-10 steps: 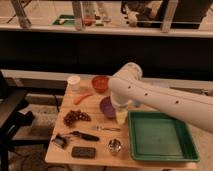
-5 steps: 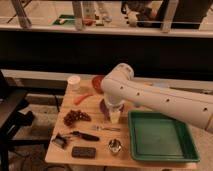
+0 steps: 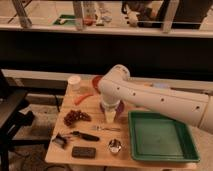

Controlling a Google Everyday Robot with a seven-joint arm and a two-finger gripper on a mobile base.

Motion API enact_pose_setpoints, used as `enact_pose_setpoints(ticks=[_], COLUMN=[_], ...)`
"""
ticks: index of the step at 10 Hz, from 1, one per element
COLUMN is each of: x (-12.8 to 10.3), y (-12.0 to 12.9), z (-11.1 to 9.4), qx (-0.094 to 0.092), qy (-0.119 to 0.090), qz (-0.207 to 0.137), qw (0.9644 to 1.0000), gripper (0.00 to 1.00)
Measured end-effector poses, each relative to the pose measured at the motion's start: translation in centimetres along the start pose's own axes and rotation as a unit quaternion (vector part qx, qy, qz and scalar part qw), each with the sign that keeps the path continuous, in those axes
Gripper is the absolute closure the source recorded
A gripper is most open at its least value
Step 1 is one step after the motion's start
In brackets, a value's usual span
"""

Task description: Place pepper in tray

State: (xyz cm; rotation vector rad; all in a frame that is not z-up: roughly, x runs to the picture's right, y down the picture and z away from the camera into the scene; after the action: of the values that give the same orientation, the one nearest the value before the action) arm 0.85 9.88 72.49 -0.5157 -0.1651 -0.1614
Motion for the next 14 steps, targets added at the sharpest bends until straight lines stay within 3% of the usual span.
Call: enact_pose_setpoints(ticks=[14], x=[-0.2], y=[-2.3], z=[3.8], qx=[0.005], qy=[-0.060], qz=[0.019], qw=[0.9980], gripper=[0.20])
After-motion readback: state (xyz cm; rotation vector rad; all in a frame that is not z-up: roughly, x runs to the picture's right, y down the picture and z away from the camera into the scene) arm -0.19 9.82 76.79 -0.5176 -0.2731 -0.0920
